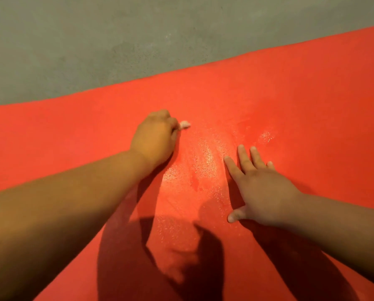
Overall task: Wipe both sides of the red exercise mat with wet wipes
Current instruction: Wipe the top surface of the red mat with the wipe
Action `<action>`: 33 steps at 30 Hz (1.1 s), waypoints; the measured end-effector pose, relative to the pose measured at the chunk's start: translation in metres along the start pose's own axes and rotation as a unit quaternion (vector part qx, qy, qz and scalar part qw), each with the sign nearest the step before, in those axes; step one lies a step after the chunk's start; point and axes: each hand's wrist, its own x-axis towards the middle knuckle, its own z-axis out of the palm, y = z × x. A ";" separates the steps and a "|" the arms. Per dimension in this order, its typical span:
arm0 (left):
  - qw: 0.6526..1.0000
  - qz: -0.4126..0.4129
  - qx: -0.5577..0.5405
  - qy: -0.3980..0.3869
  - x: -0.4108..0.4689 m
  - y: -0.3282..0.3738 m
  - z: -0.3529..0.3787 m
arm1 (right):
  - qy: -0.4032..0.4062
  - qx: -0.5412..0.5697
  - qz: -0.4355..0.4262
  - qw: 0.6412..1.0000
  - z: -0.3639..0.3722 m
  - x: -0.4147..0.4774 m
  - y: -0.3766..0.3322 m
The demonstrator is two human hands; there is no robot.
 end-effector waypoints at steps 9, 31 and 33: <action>0.999 0.036 -0.003 -0.022 -0.016 -0.020 -0.004 | -0.087 0.047 0.051 0.994 -0.027 0.020 -0.035; 0.988 0.121 -0.066 -0.069 -0.083 -0.013 -0.007 | -0.089 0.045 0.061 0.993 -0.034 0.024 -0.042; 0.971 0.191 -0.070 -0.125 -0.108 -0.012 -0.010 | -0.090 0.047 0.062 0.993 -0.034 0.024 -0.043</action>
